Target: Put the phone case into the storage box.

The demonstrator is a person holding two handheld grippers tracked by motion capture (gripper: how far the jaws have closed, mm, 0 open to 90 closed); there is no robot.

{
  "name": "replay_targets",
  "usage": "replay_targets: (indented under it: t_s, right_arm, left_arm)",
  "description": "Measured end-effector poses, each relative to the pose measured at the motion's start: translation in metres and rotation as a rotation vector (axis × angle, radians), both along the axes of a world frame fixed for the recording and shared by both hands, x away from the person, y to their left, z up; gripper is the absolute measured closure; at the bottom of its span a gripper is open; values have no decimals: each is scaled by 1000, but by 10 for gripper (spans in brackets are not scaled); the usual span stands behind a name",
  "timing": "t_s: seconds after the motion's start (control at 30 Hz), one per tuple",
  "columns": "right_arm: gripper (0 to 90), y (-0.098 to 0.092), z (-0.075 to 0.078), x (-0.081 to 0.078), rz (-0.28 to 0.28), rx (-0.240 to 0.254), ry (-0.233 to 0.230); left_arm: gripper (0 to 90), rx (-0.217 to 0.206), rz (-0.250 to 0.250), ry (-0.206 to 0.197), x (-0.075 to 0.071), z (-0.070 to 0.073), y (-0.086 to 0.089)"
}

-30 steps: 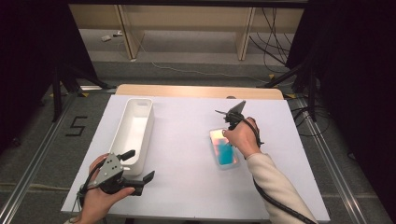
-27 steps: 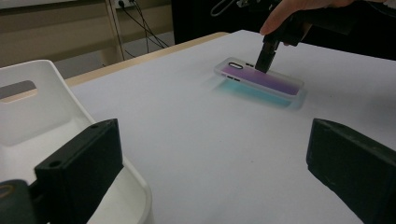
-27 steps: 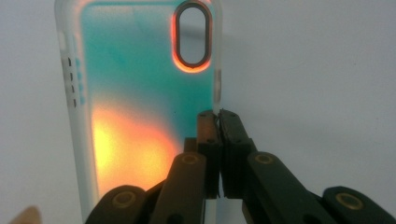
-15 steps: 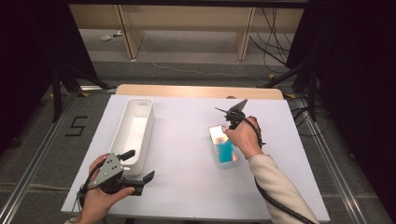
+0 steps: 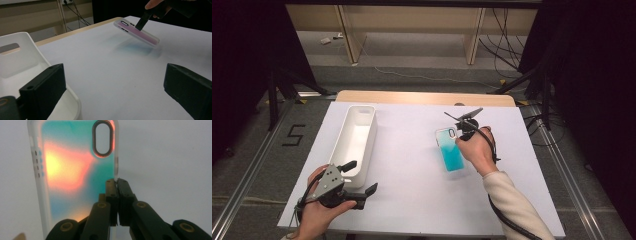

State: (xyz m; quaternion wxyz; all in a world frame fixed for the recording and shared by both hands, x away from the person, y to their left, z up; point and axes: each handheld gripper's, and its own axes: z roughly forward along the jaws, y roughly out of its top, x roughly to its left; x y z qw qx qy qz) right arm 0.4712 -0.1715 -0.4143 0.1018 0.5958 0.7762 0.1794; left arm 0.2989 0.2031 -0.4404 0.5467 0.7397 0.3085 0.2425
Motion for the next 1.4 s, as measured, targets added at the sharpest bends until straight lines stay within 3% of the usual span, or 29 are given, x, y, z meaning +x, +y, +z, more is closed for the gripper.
replay_targets:
  t_s: [0.07,0.1,0.17,0.2,0.4,0.53,0.57,0.67,0.7,0.73,0.83,0.9,0.93,1.0,1.2,1.4]
  right_arm:
    - [889,0,1,-2,-22,15,-24]
    - [890,-3,1,-2,5,8,-52]
    - [889,-5,1,-4,10,17,-95]
    - [889,-6,2,-5,3,33,-88]
    - [889,-16,-1,-11,66,34,-221]
    - [889,-16,1,-17,24,69,-256]
    - [889,-14,1,-20,-10,85,-267]
    - [889,-17,1,-24,1,93,-312]
    - [889,-20,1,-25,32,106,-329]
    - [889,-21,-1,-26,38,100,-366]
    - [889,-22,-1,-32,34,118,-398]
    - [890,-24,-1,-34,56,122,-442]
    - [890,-24,-1,-36,58,115,-455]
    - [889,-23,0,-40,71,148,-466]
    - [890,-15,-1,-50,88,193,-505]
    - [890,-5,1,-60,108,207,-539]
  left_arm:
    - [36,1,1,-1,0,0,0]
    - [37,1,1,-2,0,0,0]
    - [37,2,0,-2,0,0,0]
    - [37,0,1,-1,0,0,0]
    - [40,-5,0,-1,1,-1,-1]
    - [46,9,8,-3,0,0,-1]
    - [49,10,9,-4,0,0,-1]
    - [56,21,11,-6,1,1,-2]
    - [64,20,19,1,1,0,-3]
    - [75,34,33,5,1,1,-3]
    - [92,20,31,7,0,2,-7]
    - [100,16,29,-6,0,5,-11]
    - [104,7,23,-9,1,6,-14]
    - [126,11,35,-13,1,9,-19]
    - [168,17,37,10,8,18,-38]
    - [186,-2,32,16,20,31,-60]
